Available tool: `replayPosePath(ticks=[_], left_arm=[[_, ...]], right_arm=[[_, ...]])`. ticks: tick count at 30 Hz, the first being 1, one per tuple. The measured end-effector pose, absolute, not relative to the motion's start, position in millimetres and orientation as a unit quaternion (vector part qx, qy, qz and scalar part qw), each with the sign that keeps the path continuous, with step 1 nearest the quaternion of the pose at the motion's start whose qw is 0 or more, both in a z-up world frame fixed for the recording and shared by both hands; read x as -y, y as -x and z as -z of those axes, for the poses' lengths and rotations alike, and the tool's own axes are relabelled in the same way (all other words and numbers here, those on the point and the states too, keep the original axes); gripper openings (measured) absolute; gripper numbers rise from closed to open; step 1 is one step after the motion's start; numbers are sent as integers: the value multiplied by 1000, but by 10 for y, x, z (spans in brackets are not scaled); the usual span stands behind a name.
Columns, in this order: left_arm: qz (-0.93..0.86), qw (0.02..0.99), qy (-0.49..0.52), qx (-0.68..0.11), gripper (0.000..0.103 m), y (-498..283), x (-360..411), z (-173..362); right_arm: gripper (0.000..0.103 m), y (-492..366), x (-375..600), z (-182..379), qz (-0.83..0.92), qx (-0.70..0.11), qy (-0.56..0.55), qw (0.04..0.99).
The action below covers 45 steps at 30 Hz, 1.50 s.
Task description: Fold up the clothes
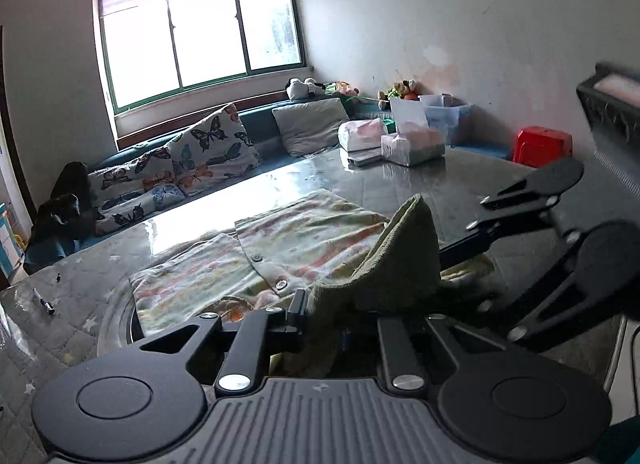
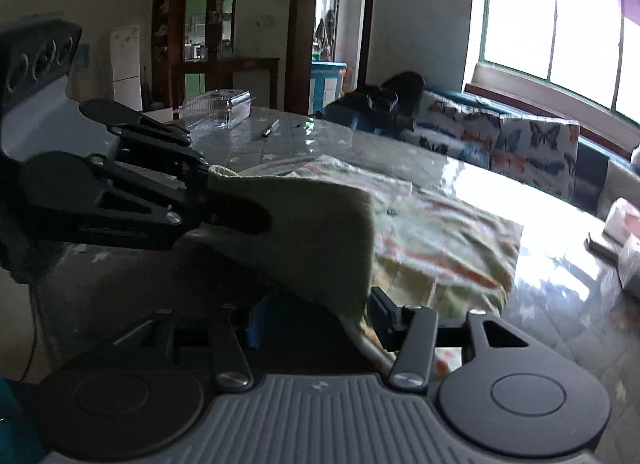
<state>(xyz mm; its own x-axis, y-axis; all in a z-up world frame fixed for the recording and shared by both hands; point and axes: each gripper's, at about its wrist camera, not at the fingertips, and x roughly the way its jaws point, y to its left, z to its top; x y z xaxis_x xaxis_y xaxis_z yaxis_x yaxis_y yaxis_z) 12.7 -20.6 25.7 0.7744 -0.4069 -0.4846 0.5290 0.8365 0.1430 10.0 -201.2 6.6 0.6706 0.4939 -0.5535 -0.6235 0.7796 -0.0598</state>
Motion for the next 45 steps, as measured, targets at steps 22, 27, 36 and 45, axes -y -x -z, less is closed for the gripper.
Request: replayPosePath(ticks=[22, 27, 36, 45], left_arm=[[188, 937, -184, -231, 5, 84, -141, 44], [206, 939, -178, -211, 4, 376, -214, -187], [234, 934, -182, -199, 4, 980, -288, -565], [207, 944, -161, -203, 4, 71, -243, -633]], right_arm=[[8, -346, 2124, -193, -307, -281, -10, 909], [8, -80, 2209, -380, -326, -260, -11, 909], [7, 477, 2334, -754, -366, -246, 0, 898], [7, -356, 2261, -899, -330, -254, 6, 909]])
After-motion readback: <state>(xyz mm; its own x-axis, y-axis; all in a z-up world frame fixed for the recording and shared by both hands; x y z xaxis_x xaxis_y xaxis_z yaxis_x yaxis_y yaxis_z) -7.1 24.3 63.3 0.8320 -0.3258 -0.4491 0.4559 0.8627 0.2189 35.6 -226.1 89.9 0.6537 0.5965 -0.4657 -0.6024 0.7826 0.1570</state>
